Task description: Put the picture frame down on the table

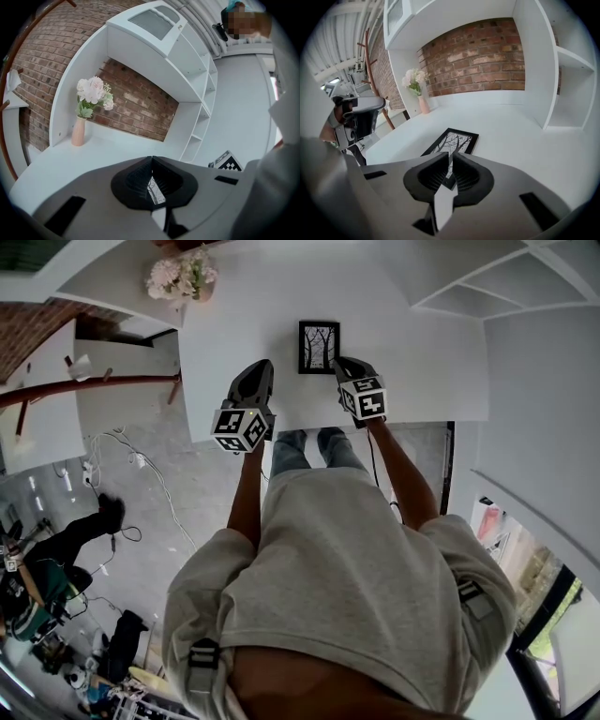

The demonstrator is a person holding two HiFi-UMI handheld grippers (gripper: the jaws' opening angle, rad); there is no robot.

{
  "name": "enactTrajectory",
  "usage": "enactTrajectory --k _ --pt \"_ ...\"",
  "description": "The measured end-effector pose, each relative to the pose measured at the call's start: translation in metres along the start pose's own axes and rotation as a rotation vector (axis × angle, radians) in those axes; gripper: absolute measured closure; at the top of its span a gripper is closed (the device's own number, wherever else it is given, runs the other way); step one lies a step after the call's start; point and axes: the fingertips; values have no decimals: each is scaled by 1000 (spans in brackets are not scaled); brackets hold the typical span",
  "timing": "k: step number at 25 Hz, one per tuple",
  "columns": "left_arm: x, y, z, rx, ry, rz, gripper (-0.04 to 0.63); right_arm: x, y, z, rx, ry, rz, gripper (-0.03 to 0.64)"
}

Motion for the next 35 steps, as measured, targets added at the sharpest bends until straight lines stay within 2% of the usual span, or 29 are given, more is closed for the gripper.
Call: enactTrajectory --k 17,30,35 --pt "66 10 12 -14 92 115 580 116 -31 -65 57 326 -67 592" --pt "116 4 28 -39 155 201 580 175 -44 -91 64 452 -97 592" --pt "127 -1 30 -40 167 213 580 187 -50 -94 68 478 -93 592"
Point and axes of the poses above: the fingertips, and each gripper's own axes: z forward along the fingers, y to its right, x out of its top, and after that the axes turned 12 degrees about z, right-handed
